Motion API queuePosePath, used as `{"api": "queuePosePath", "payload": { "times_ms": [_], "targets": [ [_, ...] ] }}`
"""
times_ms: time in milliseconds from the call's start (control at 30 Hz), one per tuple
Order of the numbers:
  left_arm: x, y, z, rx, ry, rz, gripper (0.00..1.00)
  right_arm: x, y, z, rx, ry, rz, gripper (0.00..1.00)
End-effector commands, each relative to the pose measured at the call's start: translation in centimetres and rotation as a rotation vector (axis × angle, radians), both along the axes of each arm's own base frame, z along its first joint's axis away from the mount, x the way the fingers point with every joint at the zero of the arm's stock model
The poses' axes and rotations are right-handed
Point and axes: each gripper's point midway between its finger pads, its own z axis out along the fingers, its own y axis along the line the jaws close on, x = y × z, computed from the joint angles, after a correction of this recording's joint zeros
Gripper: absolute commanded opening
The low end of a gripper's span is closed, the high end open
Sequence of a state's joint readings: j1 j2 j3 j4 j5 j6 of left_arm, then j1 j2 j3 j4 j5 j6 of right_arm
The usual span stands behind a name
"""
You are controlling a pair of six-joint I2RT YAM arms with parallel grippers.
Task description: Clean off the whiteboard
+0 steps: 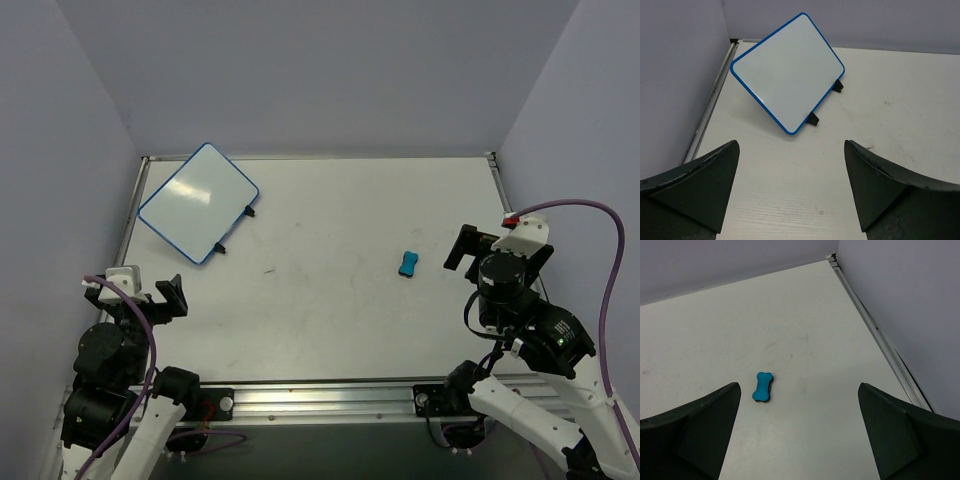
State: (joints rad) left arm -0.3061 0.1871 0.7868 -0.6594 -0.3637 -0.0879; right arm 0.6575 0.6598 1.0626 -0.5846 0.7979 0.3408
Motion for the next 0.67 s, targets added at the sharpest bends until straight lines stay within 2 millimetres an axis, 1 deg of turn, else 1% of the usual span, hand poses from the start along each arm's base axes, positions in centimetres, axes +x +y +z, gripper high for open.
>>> {"api": "queuePosePath", "payload": {
  "times_ms": [0, 300, 633],
  "targets": [
    [0.25, -0.38, 1.58, -0.005, -0.059, -0.021, 0.94, 0.24, -0.26, 0.33, -0.008, -0.023, -0.026, 1.00],
    [0.29, -0.20, 1.46, -0.008, -0.055, -0.009, 0.94, 0.20, -0.30, 0.14, -0.010, -0.020, -0.028, 1.00],
    [0.46, -0.30, 1.36, -0.004, -0.047, -0.012, 0.94, -0.12, -0.73, 0.55, -0.002, -0.037, -0.040, 1.00]
  ]
}}
